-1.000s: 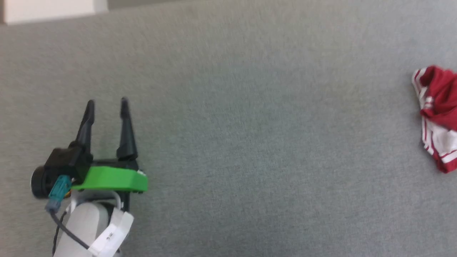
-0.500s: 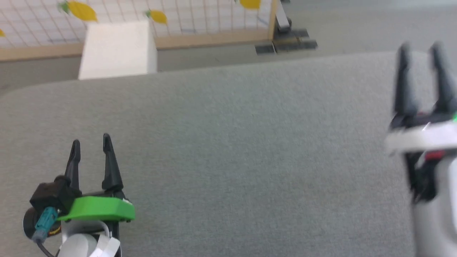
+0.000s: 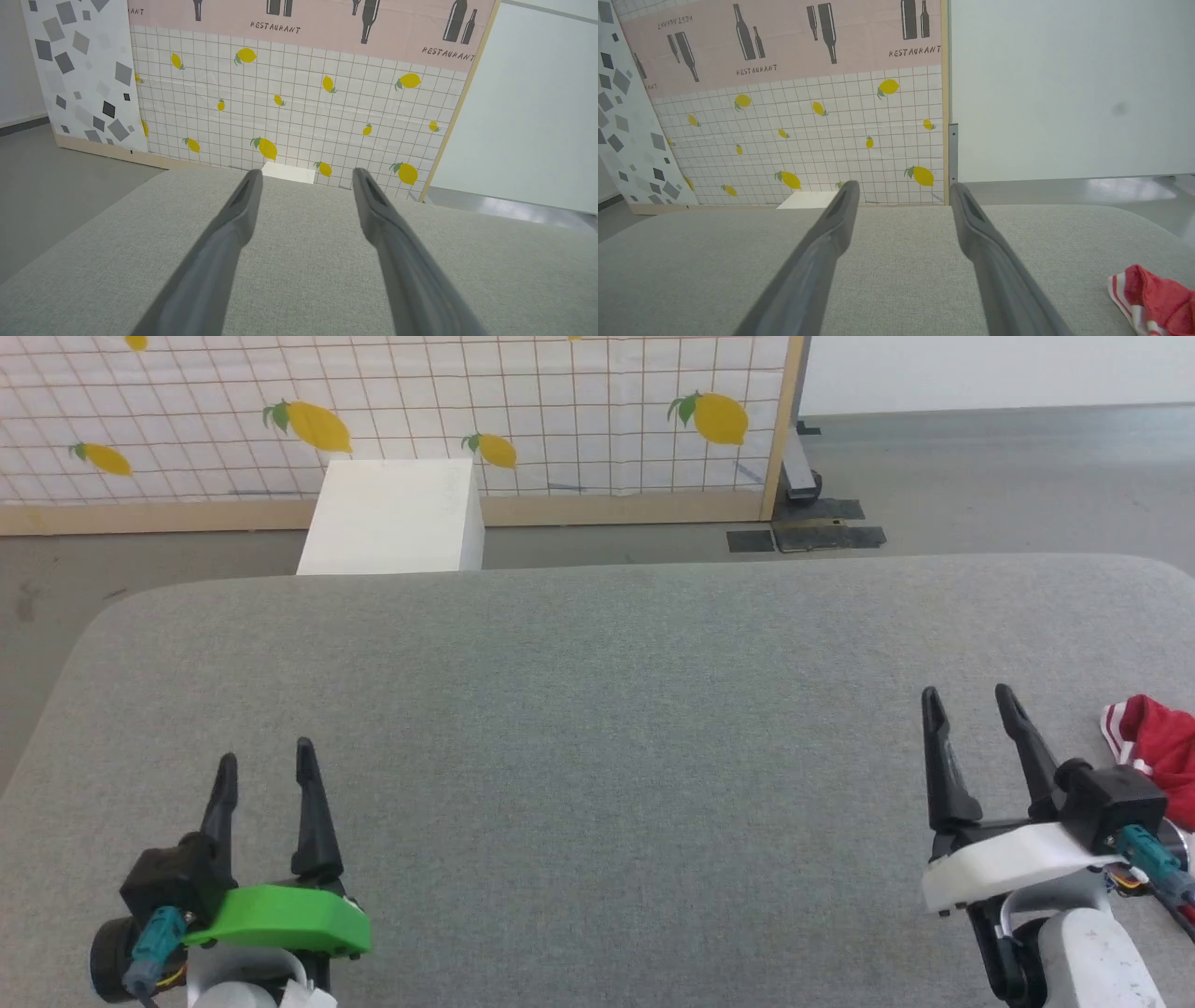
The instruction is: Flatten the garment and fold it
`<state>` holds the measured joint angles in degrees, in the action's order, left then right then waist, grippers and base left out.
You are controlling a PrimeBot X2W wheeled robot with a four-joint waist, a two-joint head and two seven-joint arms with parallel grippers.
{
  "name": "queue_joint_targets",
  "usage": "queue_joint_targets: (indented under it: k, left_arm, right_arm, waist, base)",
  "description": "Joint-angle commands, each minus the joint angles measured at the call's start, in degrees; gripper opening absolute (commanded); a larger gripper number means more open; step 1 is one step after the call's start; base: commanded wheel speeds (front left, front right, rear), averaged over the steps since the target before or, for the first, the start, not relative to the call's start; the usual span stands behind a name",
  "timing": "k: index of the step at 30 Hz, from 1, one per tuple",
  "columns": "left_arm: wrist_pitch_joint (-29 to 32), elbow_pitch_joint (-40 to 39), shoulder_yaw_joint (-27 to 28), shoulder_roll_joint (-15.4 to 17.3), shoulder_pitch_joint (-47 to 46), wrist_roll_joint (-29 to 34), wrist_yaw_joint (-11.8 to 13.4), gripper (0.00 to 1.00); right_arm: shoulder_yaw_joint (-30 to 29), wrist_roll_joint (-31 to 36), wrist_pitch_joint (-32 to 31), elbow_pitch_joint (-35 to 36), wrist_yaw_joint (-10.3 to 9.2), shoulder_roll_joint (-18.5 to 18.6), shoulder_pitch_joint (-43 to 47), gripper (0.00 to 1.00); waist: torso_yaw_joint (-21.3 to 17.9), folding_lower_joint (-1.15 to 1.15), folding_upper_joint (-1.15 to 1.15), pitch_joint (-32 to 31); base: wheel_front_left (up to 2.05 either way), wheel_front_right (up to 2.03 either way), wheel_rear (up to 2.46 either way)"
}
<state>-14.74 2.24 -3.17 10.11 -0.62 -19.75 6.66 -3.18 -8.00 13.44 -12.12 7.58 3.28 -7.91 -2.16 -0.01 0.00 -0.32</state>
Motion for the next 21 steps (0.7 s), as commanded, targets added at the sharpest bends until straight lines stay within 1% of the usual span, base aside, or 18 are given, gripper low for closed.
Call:
queue_joint_targets:
  k: [1, 8, 18, 19, 21]
  left_arm:
    - [-0.24, 0.59, -0.41, -0.25, 0.65, 0.47, -0.16, 1.00]
    - [-0.06, 3.78, -2.38, -0.48, 0.29, 1.26, -0.63, 1.00]
    - [-0.15, 5.42, -2.58, -0.40, -0.26, 1.17, -1.01, 1.00]
    - [0.03, 5.28, -2.64, -0.48, -0.04, 0.69, -0.64, 0.00]
    - [0.04, 5.28, -2.70, -0.48, -0.04, 0.63, -0.64, 0.00]
  right_arm:
    - [0.04, 0.83, 0.36, -0.38, -0.09, -0.19, 0.86, 1.00]
    - [-0.55, 1.21, 0.09, -2.31, -0.09, -0.37, 1.60, 1.00]
    - [-0.39, 0.50, -0.33, -3.08, -0.09, -0.39, 1.91, 1.00]
    - [-0.45, 0.76, -0.32, -2.98, 0.00, -0.22, 1.01, 0.00]
    - [-0.47, 0.77, -0.32, -2.96, 0.00, -0.21, 1.00, 0.00]
  waist:
    - [0.23, 0.01, 0.00, 0.01]
    - [0.00, 0.01, 0.00, 0.09]
    - [-0.50, 0.01, 0.00, -0.27]
    - [-0.51, 0.01, 0.00, -0.28]
    - [-0.51, 0.01, 0.00, -0.28]
  base:
    - [0.00, 0.00, 0.00]
    - [0.00, 0.00, 0.00]
    - [0.00, 0.00, 0.00]
    - [0.00, 0.00, 0.00]
    - [0.00, 0.00, 0.00]
